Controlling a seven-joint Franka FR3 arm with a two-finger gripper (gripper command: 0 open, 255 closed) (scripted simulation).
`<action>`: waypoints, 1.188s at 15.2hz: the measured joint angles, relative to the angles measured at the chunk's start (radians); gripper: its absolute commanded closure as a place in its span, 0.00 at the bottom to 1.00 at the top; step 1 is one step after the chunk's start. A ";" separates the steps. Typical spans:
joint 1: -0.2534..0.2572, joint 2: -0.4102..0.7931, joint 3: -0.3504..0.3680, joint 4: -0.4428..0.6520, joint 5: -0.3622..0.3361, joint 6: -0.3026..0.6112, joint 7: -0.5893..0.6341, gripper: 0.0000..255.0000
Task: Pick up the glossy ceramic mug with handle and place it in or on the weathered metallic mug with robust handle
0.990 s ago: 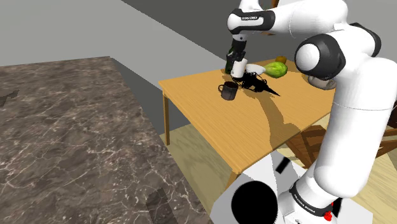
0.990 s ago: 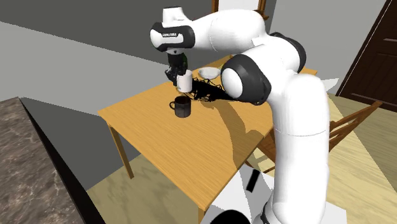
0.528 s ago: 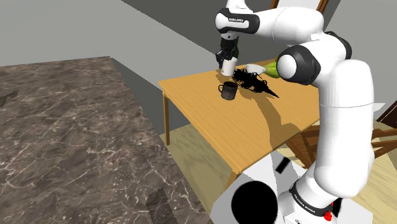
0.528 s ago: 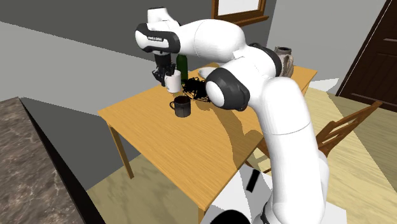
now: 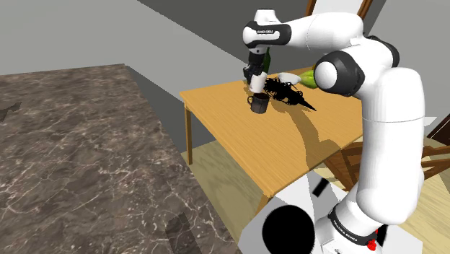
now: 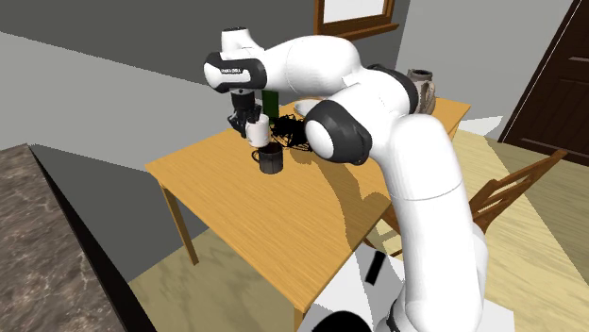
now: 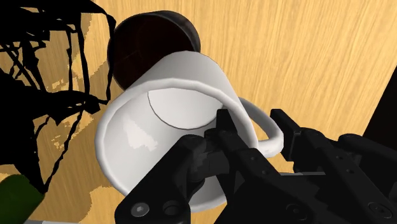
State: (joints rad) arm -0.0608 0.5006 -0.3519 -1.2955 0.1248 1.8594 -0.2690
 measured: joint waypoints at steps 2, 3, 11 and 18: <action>0.002 0.001 0.001 -0.026 0.001 0.027 0.000 1.00; 0.002 0.005 0.002 -0.034 0.002 0.039 -0.001 1.00; 0.007 0.006 0.003 -0.080 0.004 0.089 -0.001 1.00; 0.006 0.008 0.003 -0.079 0.004 0.087 -0.001 0.00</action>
State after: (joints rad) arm -0.0546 0.5083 -0.3486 -1.3747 0.1286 1.9464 -0.2703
